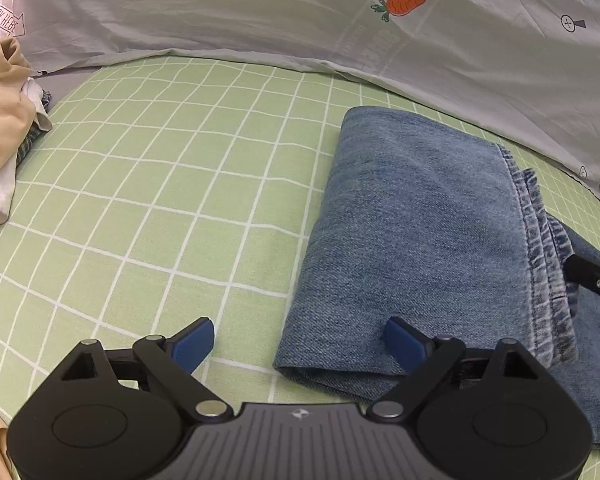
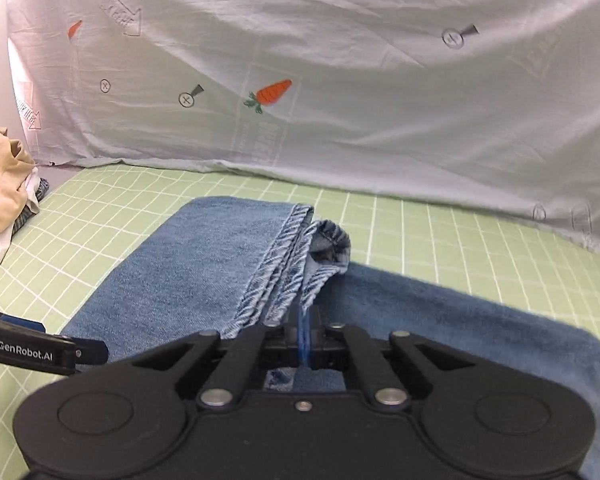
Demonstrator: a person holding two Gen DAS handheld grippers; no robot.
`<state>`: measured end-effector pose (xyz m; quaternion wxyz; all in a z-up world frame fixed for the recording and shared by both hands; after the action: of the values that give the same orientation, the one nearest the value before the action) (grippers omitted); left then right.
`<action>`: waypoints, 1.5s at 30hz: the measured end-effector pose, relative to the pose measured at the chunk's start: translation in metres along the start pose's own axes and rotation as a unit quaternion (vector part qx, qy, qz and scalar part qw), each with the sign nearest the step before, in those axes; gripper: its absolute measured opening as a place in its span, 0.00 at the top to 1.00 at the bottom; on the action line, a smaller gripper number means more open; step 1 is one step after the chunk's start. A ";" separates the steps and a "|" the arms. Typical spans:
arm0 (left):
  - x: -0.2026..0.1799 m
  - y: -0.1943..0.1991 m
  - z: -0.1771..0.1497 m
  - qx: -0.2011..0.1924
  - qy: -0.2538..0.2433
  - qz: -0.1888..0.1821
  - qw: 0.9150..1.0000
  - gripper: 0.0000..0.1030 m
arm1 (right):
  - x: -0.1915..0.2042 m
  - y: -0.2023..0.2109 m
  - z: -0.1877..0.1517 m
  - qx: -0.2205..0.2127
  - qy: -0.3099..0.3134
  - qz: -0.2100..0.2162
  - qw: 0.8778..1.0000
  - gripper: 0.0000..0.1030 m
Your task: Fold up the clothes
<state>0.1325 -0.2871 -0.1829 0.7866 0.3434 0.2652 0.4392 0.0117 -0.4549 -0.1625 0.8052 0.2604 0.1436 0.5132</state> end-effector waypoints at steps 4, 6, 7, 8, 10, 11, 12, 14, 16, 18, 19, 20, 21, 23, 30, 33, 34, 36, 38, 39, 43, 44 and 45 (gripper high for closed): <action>-0.004 -0.002 -0.008 0.014 -0.009 0.011 1.000 0.10 | -0.016 -0.017 -0.013 0.040 -0.074 0.004 0.996 0.69; -0.003 -0.001 -0.009 0.012 -0.008 0.010 1.000 0.10 | -0.015 -0.019 -0.010 0.027 -0.089 0.014 0.996 0.43; -0.003 -0.001 -0.009 0.012 -0.009 0.011 1.000 0.10 | -0.013 -0.022 -0.008 0.023 -0.092 0.022 0.995 0.36; -0.003 -0.001 -0.009 0.012 -0.010 0.012 1.000 0.10 | -0.010 -0.026 -0.007 0.023 -0.093 0.031 0.995 0.31; -0.005 -0.001 -0.008 0.013 -0.012 0.015 1.000 0.09 | -0.003 -0.038 -0.009 0.039 -0.084 0.035 0.995 0.24; -0.005 -0.001 -0.008 0.013 -0.013 0.016 1.000 0.09 | 0.000 -0.044 -0.012 0.049 -0.079 0.031 0.995 0.24; -0.005 -0.001 -0.009 0.012 -0.013 0.016 1.000 0.09 | 0.002 -0.048 -0.016 0.055 -0.074 0.027 0.995 0.25; -0.004 -0.001 -0.008 0.011 -0.015 0.015 1.000 0.07 | 0.006 -0.051 -0.021 0.056 -0.065 0.032 0.996 0.49; -0.004 -0.003 -0.008 0.010 -0.017 0.015 1.000 0.06 | 0.011 -0.049 -0.020 0.056 -0.046 0.051 0.996 0.72; -0.004 -0.004 -0.007 0.011 -0.016 0.016 1.000 0.05 | 0.015 -0.044 -0.019 0.049 -0.026 0.058 0.997 0.80; -0.004 -0.004 -0.006 0.013 -0.014 0.016 1.000 0.06 | 0.016 -0.040 -0.018 0.043 -0.015 0.059 0.997 0.80; -0.004 -0.003 -0.005 0.015 -0.012 0.011 1.000 0.07 | 0.017 -0.033 -0.016 0.035 -0.004 0.057 0.998 0.81; -0.005 -0.001 -0.003 0.014 -0.011 0.002 1.000 0.07 | 0.017 -0.025 -0.014 0.027 0.004 0.055 0.998 0.81; -0.006 0.008 0.001 0.001 -0.009 -0.009 1.000 0.07 | 0.012 -0.006 -0.008 0.008 0.015 0.044 0.999 0.81; -0.015 0.013 0.007 -0.006 -0.020 -0.019 1.000 0.07 | -0.037 0.024 -0.025 0.034 -0.001 -0.029 0.999 0.81; -0.021 0.006 0.002 0.014 -0.024 -0.024 0.999 0.07 | -0.055 0.033 -0.032 0.044 -0.046 -0.033 0.997 0.81; -0.024 0.007 0.002 0.017 -0.030 -0.026 0.999 0.07 | -0.055 0.039 -0.028 0.035 -0.041 -0.040 0.998 0.81; -0.031 0.008 -0.001 0.021 -0.047 -0.030 0.998 0.06 | -0.057 0.052 -0.020 0.011 -0.017 -0.057 0.998 0.81; -0.037 0.009 -0.005 0.025 -0.062 -0.034 0.997 0.06 | -0.065 0.061 -0.016 -0.002 -0.008 -0.078 0.997 0.81; -0.040 0.009 -0.007 0.027 -0.069 -0.036 0.997 0.06 | -0.070 0.062 -0.019 0.002 -0.012 -0.086 0.996 0.81; -0.051 0.008 -0.011 0.037 -0.094 -0.035 0.994 0.06 | -0.095 0.047 -0.047 0.059 -0.073 -0.099 0.991 0.77; -0.053 0.009 -0.010 0.038 -0.100 -0.031 0.994 0.06 | -0.098 0.044 -0.053 0.066 -0.083 -0.098 0.990 0.77; -0.055 0.011 -0.009 0.037 -0.107 -0.028 0.993 0.06 | -0.098 0.046 -0.053 0.064 -0.078 -0.101 0.990 0.71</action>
<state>0.0941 -0.3282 -0.1738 0.8094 0.4098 0.2047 0.3674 -0.0920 -0.5131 -0.1833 0.8434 0.3345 0.1382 0.3971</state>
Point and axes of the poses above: each gripper's, at about its wrist camera, not at the fingertips, and y roughly against the way its jaws point, x to its left, z to its top, the point moved 3 cm from there along -y, roughly the way its jaws point, and after that the axes turned 9 degrees about -x, right-handed, at the moved point
